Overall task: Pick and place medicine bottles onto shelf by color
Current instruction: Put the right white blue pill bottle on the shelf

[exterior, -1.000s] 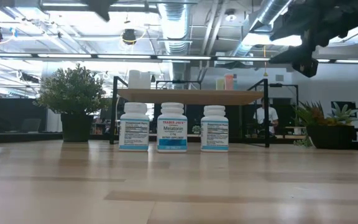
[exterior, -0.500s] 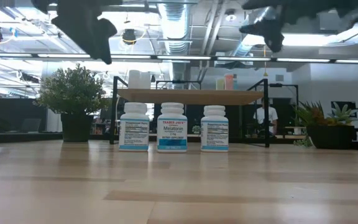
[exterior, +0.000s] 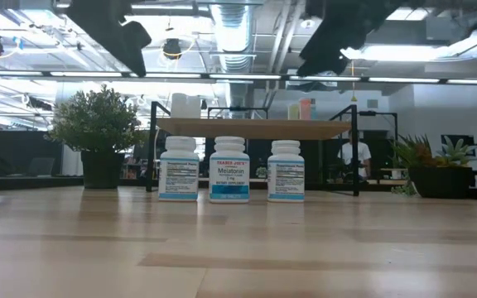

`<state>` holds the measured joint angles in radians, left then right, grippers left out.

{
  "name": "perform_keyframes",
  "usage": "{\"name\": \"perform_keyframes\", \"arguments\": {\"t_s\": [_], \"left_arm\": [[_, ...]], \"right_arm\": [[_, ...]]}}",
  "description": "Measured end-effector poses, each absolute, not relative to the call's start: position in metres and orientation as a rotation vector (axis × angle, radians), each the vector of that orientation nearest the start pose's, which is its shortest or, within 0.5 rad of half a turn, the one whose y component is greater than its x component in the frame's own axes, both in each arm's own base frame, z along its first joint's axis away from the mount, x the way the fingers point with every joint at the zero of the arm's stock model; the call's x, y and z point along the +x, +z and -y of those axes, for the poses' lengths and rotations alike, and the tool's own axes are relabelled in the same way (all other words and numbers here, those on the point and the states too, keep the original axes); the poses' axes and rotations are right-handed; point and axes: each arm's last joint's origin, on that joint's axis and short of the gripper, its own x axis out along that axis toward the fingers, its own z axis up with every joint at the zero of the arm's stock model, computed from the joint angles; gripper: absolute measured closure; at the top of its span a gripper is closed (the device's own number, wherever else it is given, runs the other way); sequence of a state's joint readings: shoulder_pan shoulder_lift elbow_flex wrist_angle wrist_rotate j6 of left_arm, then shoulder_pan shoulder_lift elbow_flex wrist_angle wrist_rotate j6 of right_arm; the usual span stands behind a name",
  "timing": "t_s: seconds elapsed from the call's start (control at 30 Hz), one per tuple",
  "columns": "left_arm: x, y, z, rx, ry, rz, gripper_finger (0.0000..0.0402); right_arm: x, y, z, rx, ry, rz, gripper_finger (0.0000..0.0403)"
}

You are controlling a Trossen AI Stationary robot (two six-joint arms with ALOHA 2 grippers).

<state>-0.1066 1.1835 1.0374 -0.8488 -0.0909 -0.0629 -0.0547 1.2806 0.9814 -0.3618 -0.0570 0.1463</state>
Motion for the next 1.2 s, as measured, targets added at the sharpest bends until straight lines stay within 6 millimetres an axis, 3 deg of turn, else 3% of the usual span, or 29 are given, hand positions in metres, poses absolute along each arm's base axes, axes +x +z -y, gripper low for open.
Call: {"name": "perform_keyframes", "arguments": {"t_s": [0.27, 0.43, 0.57, 1.0, 1.2], "left_arm": [[0.204, 0.308, 0.02, -0.001, 0.031, -0.914, 0.0173], [0.199, 0.309, 0.019, -0.015, 0.062, -0.922, 0.0179], [0.199, 0.308, 0.019, -0.018, 0.069, -0.936, 0.0179], [0.195, 0.307, 0.018, -0.021, 0.067, -0.967, 0.018], [0.17, 0.32, 0.015, -0.045, 0.09, -0.91, 0.018]], "right_arm": [[0.308, 0.284, 0.012, 0.084, -0.01, -0.788, 0.0151], [0.33, 0.287, 0.014, 0.156, -0.048, -0.949, 0.0151], [0.34, 0.289, 0.013, 0.118, -0.028, -1.068, 0.0151], [0.355, 0.263, -0.002, 0.049, 0.037, -1.299, 0.0152], [0.35, 0.257, 0.001, 0.079, 0.01, -1.379, 0.0152]]}}
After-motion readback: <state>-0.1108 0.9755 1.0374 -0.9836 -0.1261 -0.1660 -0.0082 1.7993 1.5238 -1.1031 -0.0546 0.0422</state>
